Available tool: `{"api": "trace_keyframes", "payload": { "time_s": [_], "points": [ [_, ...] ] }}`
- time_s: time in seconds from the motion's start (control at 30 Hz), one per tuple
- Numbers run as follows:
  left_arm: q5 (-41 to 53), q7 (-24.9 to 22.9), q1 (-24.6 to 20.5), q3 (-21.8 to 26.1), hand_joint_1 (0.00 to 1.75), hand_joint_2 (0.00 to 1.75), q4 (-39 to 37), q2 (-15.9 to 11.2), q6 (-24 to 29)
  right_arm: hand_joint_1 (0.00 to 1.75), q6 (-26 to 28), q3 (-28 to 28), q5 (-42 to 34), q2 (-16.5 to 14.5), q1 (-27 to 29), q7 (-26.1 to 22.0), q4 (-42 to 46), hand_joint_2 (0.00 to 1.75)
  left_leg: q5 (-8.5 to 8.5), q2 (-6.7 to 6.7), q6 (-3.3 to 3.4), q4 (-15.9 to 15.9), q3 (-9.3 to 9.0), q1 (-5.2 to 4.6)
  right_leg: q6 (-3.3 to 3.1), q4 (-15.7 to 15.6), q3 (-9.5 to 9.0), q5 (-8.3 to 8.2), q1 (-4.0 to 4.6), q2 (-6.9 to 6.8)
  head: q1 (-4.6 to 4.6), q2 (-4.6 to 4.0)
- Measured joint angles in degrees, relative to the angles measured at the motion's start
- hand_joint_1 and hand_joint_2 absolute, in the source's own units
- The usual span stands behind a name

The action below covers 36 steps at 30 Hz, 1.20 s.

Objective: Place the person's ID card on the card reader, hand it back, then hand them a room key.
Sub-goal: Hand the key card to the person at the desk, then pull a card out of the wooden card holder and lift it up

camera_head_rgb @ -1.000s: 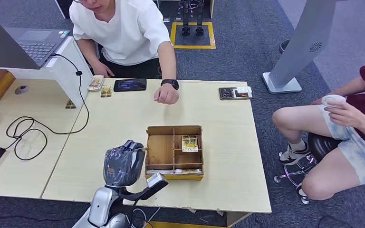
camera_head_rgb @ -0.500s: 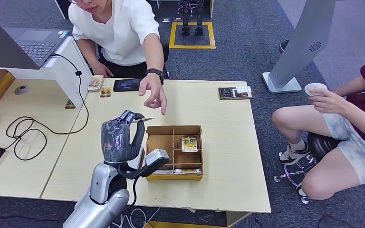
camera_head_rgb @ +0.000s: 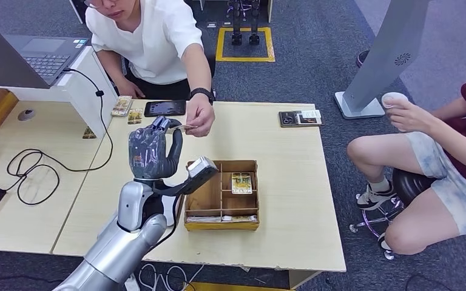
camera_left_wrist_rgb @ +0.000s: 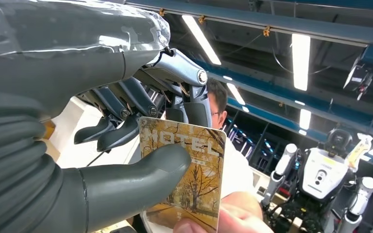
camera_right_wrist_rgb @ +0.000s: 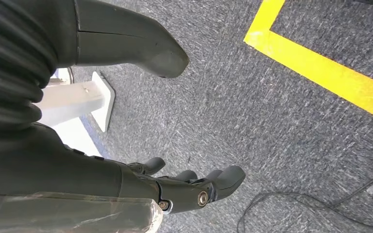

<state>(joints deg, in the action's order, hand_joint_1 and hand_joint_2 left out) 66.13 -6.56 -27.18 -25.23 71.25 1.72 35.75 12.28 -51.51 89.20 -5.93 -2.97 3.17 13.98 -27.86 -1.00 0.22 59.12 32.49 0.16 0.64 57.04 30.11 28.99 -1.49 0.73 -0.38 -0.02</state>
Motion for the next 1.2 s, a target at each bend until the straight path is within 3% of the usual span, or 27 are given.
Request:
{"api": "trace_keyframes", "payload": {
  "time_s": [0.23,0.37,0.57,0.87,1.2],
  "points": [
    [-4.9,2.6,-1.0,-1.4,1.69,1.75,-1.9,1.3,-1.9,0.00,0.2,0.4,-0.1,0.2,-0.1,0.0,-0.6,1.75,0.00,0.00,0.00,0.0,0.10,0.00,0.00,0.0,0.11,0.00,0.00,0.03,0.00,0.00],
    [-6.3,3.5,-1.4,-2.9,0.03,1.75,-2.1,2.0,-2.4,0.00,0.2,0.8,-0.2,0.4,-0.1,0.0,-0.9,1.75,-0.01,0.00,0.00,0.0,0.14,0.00,0.00,0.0,0.13,0.00,0.00,0.03,0.01,0.00],
    [-10.2,4.2,-1.6,-4.3,0.00,1.75,-2.0,2.7,-2.3,0.00,0.6,1.2,-0.8,0.5,-0.1,0.0,-1.2,1.75,-0.01,0.02,0.00,0.0,0.13,0.00,0.00,0.0,0.14,0.00,0.00,0.04,0.01,0.00],
    [-26.8,6.1,-0.9,-4.7,0.00,1.75,0.5,2.4,-7.0,0.00,1.6,1.2,-2.0,0.5,0.7,0.0,-1.4,1.75,0.00,0.01,0.00,0.0,0.15,0.00,0.00,0.0,0.14,0.00,0.00,0.04,0.00,0.00],
    [-29.9,7.1,1.7,-4.7,0.00,1.75,3.8,0.9,-6.4,0.00,1.7,1.2,-2.4,0.5,1.1,-0.2,-1.4,1.75,-0.01,0.01,0.00,0.0,0.16,0.00,0.00,0.0,0.14,0.00,0.00,0.04,0.00,0.00]
  ]
}}
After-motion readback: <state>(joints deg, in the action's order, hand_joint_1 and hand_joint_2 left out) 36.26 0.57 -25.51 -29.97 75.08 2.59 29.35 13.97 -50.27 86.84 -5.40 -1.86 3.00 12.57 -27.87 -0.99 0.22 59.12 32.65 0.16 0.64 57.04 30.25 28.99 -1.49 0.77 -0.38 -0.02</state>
